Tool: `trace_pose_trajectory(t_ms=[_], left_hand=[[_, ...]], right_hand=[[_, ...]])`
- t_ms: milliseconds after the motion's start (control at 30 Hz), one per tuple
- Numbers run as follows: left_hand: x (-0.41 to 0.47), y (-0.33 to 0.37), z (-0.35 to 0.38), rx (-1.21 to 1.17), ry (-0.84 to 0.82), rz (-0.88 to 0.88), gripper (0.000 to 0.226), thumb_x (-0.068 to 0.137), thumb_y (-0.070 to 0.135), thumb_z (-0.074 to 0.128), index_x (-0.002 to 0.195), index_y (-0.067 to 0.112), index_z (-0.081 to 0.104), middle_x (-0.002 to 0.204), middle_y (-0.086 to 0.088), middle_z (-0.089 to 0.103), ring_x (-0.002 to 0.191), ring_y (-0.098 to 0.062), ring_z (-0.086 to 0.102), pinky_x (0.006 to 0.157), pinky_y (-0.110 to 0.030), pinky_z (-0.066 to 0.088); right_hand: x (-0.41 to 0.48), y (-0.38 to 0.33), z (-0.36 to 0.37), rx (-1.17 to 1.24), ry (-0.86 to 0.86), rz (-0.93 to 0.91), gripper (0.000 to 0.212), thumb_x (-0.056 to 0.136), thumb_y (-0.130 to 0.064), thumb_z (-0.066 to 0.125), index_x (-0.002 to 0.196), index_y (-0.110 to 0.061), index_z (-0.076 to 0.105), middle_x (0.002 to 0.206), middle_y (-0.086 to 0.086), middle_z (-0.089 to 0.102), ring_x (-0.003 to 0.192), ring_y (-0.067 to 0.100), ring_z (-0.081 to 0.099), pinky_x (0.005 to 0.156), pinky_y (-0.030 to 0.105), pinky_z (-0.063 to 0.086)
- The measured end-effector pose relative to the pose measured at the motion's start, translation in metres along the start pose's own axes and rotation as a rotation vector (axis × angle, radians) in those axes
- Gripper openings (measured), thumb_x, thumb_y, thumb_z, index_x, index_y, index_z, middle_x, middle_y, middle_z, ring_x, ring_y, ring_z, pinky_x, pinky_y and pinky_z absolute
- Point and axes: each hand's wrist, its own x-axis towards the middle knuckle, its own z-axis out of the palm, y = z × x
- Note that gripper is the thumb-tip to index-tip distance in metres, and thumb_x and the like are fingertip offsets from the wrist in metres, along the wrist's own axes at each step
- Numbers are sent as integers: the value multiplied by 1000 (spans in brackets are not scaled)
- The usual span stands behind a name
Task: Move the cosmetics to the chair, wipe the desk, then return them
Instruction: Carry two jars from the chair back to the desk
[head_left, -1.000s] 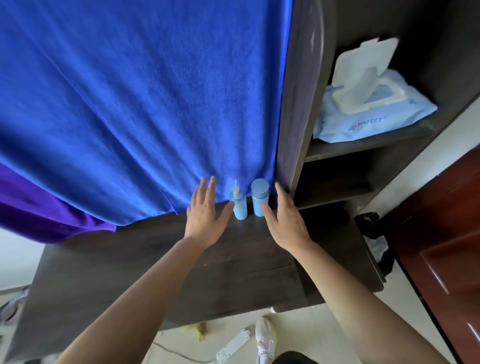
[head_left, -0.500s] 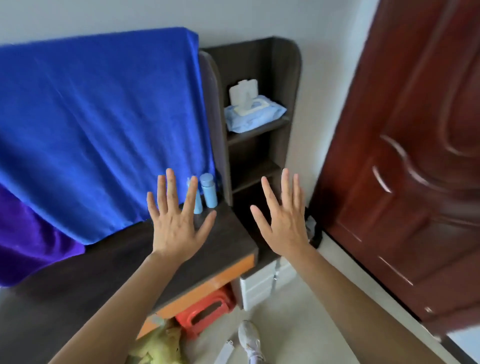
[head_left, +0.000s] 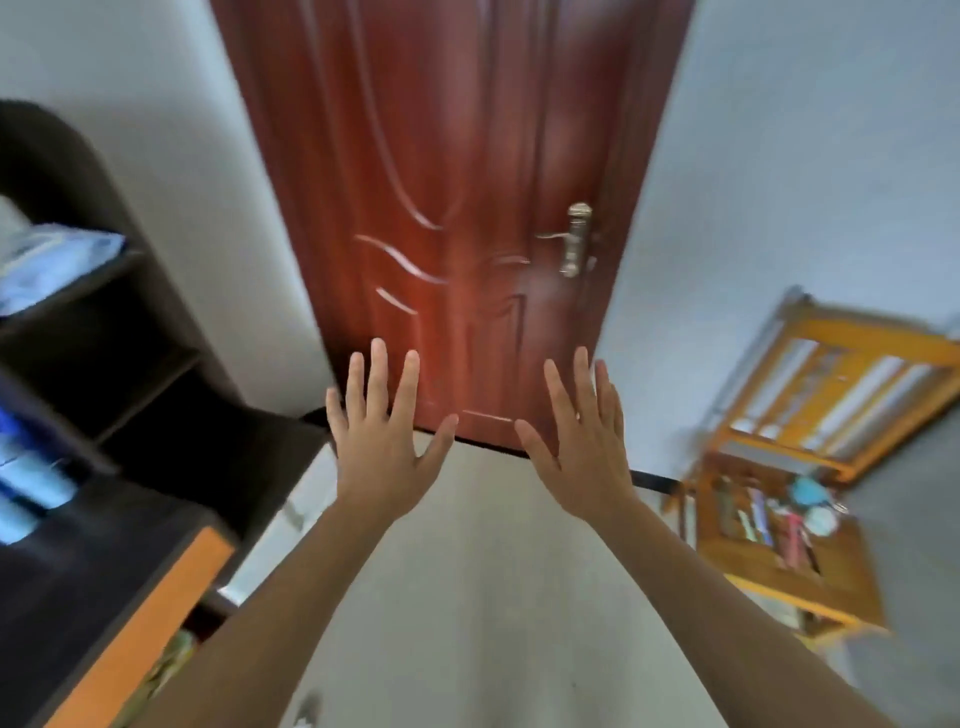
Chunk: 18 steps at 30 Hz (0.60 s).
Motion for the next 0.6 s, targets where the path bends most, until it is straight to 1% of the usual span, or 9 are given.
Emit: trace_pose_trajectory(t_ms=[167, 233, 300, 367, 433, 500, 600], left_hand=[[0, 156, 43, -137, -102, 163, 76, 93, 66, 36, 157, 27, 20, 168, -5, -1, 153, -31, 5, 116, -65, 18], [-8, 223, 63, -170, -160, 211, 76, 93, 68, 30, 157, 29, 16, 167, -3, -8, 154, -30, 2, 117, -65, 16], [-16, 283, 78, -194, -201, 268, 77, 93, 70, 26, 157, 29, 14, 167, -1, -13, 154, -30, 1, 117, -64, 17], [-25, 340, 94, -220, -240, 334, 78, 93, 69, 27, 158, 29, 14, 167, -3, -11, 154, -31, 2, 116, -64, 19], [-33, 385, 108, -246, -275, 362, 79, 93, 69, 29, 159, 29, 14, 167, -5, -9, 154, -30, 2, 116, -64, 19], [-40, 423, 122, -273, -320, 381, 79, 93, 69, 29, 159, 29, 13, 167, -4, -10, 154, -29, -1, 117, -63, 17], [-41, 459, 148, -290, -398, 409, 79, 93, 69, 30, 159, 31, 10, 167, -1, -13, 154, -26, -5, 119, -63, 13]], right_hand=[[-75, 127, -72, -122, 48, 195, 73, 101, -64, 34, 161, -26, 20, 170, 10, 0, 156, 34, -2, 123, 57, 15], [-111, 182, -106, -163, 59, 294, 73, 101, -65, 32, 161, -26, 19, 169, 12, 2, 156, 35, -1, 123, 58, 15], [-146, 231, -136, -189, 65, 372, 72, 102, -65, 28, 161, -25, 22, 169, 12, 5, 156, 36, 2, 122, 58, 17], [-177, 278, -162, -203, 54, 458, 71, 102, -66, 24, 160, -26, 24, 169, 12, 6, 156, 36, 4, 122, 58, 17], [-198, 316, -181, -204, 26, 541, 72, 101, -68, 24, 160, -28, 21, 169, 12, 6, 155, 37, 4, 123, 56, 14], [-213, 351, -193, -230, -23, 611, 75, 98, -69, 24, 161, -28, 16, 169, 12, 4, 155, 37, 1, 122, 53, 7], [-220, 388, -197, -224, -116, 690, 79, 95, -73, 16, 161, -31, 2, 169, 8, -10, 155, 34, -11, 123, 52, -1]])
